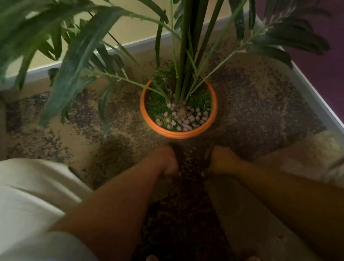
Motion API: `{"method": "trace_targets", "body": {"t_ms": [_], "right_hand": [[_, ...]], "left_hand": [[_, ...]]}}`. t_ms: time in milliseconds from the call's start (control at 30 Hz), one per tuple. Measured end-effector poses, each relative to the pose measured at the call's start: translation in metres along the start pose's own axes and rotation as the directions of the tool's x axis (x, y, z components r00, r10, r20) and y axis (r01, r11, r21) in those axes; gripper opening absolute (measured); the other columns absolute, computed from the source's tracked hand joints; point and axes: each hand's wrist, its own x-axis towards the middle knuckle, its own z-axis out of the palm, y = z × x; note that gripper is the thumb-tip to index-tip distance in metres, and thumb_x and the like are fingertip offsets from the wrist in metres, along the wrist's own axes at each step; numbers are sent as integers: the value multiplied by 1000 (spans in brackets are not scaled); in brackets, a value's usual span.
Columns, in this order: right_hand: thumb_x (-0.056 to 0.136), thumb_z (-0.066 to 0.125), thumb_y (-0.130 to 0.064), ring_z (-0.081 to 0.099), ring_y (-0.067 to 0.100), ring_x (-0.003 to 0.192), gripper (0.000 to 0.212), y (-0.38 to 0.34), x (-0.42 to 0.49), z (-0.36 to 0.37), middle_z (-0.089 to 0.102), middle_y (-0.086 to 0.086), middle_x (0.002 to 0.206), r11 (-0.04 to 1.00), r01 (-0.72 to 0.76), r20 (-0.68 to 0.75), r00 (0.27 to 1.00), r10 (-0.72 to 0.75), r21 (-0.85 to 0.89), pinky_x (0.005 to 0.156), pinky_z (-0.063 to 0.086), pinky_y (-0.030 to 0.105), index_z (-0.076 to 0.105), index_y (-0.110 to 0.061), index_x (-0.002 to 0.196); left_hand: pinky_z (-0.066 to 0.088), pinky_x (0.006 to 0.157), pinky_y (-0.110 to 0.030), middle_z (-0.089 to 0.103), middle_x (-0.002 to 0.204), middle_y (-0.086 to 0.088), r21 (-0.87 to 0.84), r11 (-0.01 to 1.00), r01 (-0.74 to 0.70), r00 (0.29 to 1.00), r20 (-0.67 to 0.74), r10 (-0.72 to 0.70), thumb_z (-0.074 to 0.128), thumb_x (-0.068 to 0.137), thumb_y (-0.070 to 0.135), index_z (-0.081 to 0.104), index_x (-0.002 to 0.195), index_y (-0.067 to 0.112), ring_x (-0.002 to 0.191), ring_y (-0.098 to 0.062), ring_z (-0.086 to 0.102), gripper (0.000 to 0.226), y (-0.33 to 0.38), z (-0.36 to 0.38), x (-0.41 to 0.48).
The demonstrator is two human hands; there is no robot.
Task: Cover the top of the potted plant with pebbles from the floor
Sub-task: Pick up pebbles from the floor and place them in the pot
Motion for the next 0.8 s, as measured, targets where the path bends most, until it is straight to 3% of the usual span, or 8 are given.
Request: {"method": "trace_targets", "body": {"t_ms": [100,167,267,333,433,533,633,800], "right_hand": [[67,88,-31,53,34,130,88,4,8,37,52,15,141,990,-62,-54,996,69,126,105,48,39,45,-12,141],[58,92,-33,50,36,130,104,5,12,56,47,15,141,969,-87,-92,990,110,230,106,47,43,34,-16,143],[56,93,-34,51,37,126,106,2,18,73,41,14,140,959,-99,-142,980,140,264,100,48,42,31,-19,141],[61,91,-35,54,37,123,102,-1,21,80,38,14,141,959,-100,-181,972,152,265,96,49,41,30,-21,142],[69,86,-33,58,38,115,85,-4,22,83,38,12,137,956,-19,-231,969,90,294,94,49,39,38,-27,139],[76,80,-28,60,37,110,67,-7,23,81,40,11,135,961,45,-245,969,25,274,96,49,39,47,-29,135],[83,73,-25,59,36,111,50,-8,26,77,43,12,134,967,46,-237,971,16,251,96,48,38,53,-26,129],[82,71,-31,61,33,108,31,-8,30,72,56,12,125,959,27,-258,965,50,283,92,48,34,65,-25,112]], "left_hand": [[54,91,-39,68,115,-14,46,999,-1,960,-279,14,65,82,17,68,112,7,108,-30,66,32,-12,25,17],[53,94,-41,66,121,-15,15,999,-37,938,-344,41,65,80,19,63,120,12,112,-32,64,41,-12,37,23],[47,102,-43,47,141,-14,31,988,-152,925,-347,154,68,78,16,45,140,21,122,-34,55,66,-6,45,34],[42,108,-42,32,151,-10,55,980,-189,923,-331,197,68,79,12,39,145,26,129,-34,49,73,-3,48,39],[39,110,-42,27,152,-9,92,975,-202,924,-312,221,61,86,18,44,142,28,130,-34,47,59,1,50,46],[44,104,-37,44,142,-10,51,969,-241,916,-318,245,58,89,20,58,129,26,122,-30,54,40,4,46,50],[50,94,-34,66,119,-7,9,969,-247,925,-295,239,65,83,18,66,112,23,109,-26,63,30,5,44,49],[53,90,-36,69,110,-8,-73,970,-232,930,-307,199,67,82,16,67,100,21,101,-26,65,19,4,45,51]]}}
